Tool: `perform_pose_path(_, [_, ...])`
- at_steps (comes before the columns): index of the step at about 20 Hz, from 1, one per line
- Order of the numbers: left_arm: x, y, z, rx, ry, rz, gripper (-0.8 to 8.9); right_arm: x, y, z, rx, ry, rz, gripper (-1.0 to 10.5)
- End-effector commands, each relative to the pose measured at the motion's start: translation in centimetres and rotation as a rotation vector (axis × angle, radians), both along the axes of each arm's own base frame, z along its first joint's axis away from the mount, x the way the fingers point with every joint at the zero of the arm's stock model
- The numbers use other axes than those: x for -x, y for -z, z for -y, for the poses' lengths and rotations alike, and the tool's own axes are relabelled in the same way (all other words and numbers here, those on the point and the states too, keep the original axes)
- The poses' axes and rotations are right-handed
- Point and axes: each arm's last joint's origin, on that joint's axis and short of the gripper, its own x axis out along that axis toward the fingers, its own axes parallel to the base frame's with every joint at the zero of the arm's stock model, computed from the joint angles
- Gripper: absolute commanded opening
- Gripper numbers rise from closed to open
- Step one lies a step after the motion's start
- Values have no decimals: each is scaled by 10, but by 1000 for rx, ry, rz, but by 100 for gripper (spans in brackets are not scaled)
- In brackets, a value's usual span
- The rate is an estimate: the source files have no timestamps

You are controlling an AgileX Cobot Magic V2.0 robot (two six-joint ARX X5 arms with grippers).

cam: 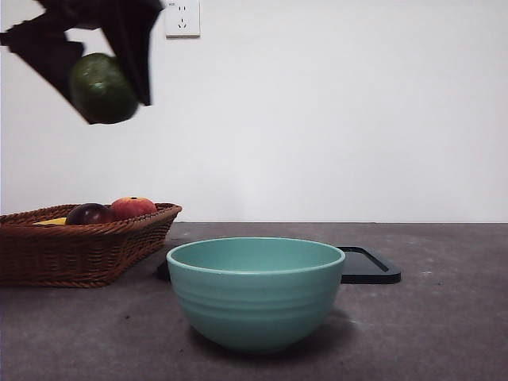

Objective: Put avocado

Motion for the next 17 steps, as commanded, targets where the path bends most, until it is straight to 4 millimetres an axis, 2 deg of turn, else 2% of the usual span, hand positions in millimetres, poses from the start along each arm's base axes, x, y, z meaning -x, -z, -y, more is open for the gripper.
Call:
perform_pose_path(1, [9,-2,21,8,86,10,172,0,-6,0,-4,-4,23,564])
perform_pose_path(5, [28,-1,52,28,206,33,172,0,-6,0,-4,-4,22,564])
perform_pose_path(8, [35,8,72,16,269,14,172,0,-6,0,-6,-3,21,563])
perform_pose_path(12, [35,37,100,-33,329,-43,172,0,-6,0,-16,3,11,563])
perform_pose_path(17, [25,83,130,-97,365,-111,172,0,-6,0,-16,3,11,563])
